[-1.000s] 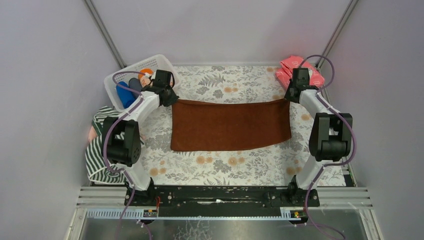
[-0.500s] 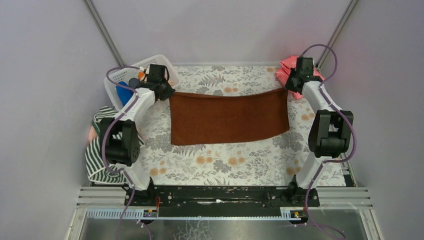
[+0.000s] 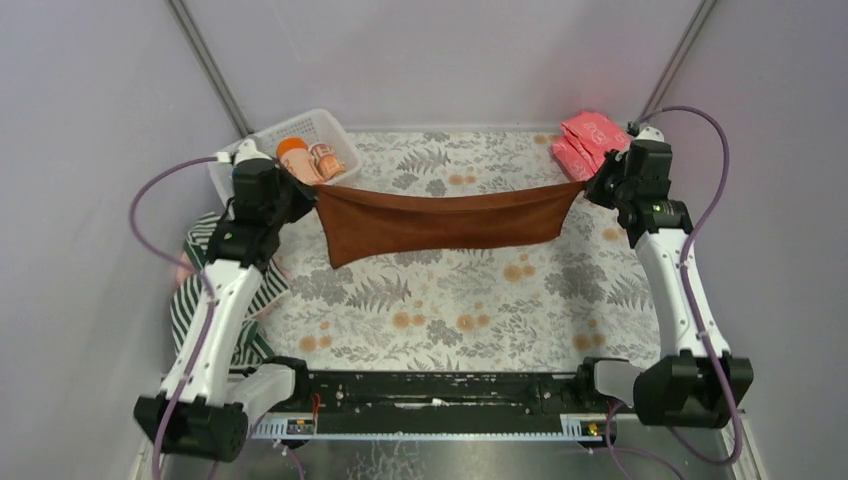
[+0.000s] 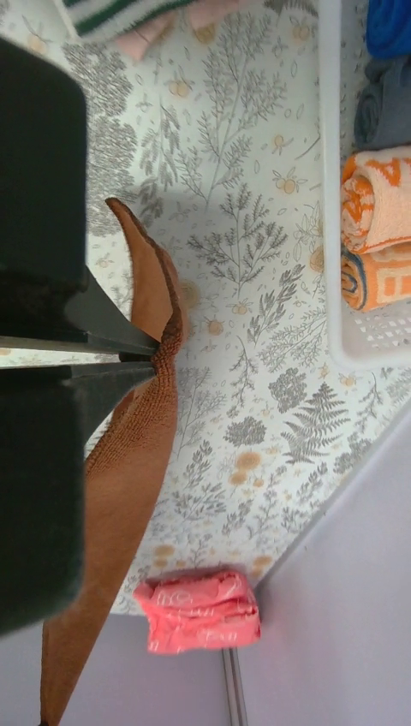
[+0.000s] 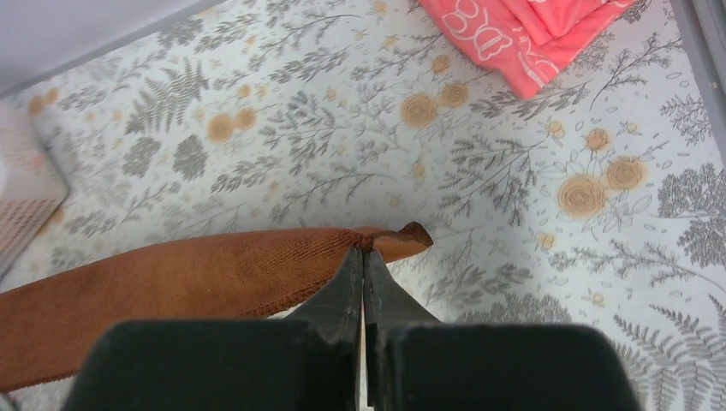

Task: Roll the towels
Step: Flatten out the towel at the center of the board.

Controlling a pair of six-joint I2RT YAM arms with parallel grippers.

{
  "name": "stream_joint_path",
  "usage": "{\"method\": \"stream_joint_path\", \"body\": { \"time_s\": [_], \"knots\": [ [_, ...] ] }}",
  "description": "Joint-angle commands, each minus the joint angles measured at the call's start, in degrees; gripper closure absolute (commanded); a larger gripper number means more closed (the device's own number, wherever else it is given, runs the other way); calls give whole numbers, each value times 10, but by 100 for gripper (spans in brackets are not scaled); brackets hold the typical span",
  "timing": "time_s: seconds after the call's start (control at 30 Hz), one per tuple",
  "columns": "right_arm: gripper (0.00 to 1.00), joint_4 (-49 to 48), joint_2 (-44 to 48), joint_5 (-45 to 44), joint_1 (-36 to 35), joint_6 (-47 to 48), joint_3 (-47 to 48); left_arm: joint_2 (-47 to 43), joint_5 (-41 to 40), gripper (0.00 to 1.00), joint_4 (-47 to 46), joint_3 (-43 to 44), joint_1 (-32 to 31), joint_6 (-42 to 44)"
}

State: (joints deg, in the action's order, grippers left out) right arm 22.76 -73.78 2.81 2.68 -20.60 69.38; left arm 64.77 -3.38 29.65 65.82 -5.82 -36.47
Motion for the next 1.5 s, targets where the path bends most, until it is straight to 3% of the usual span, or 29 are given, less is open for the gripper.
{"method": "stream_joint_path", "body": {
  "time_s": [0.0, 0.3, 0.5, 0.73, 1.0, 1.27, 1.47],
  "knots": [
    [100, 49, 120, 39, 2, -4, -41, -123, -1, 100, 62, -36, 5, -8],
    [100, 128, 282, 88, 2, -31, -42, -277, 19, 100, 154, -36, 5, -36],
    [100, 129, 280, 54, 2, -49, -48, -268, -3, 100, 138, -55, 4, -43],
    [100, -1, 168, -5, 2, -90, -125, -140, -46, 100, 24, -119, 4, -53],
    [100, -173, -87, -45, 2, -70, -74, 101, -60, 100, -112, -75, 6, -55],
    [100, -189, -283, -20, 3, -40, 49, 282, -51, 100, -159, -3, 12, -29],
    [100, -165, -337, -19, 5, -36, 100, 349, -28, 100, -157, 41, 26, -19]
  ]
}}
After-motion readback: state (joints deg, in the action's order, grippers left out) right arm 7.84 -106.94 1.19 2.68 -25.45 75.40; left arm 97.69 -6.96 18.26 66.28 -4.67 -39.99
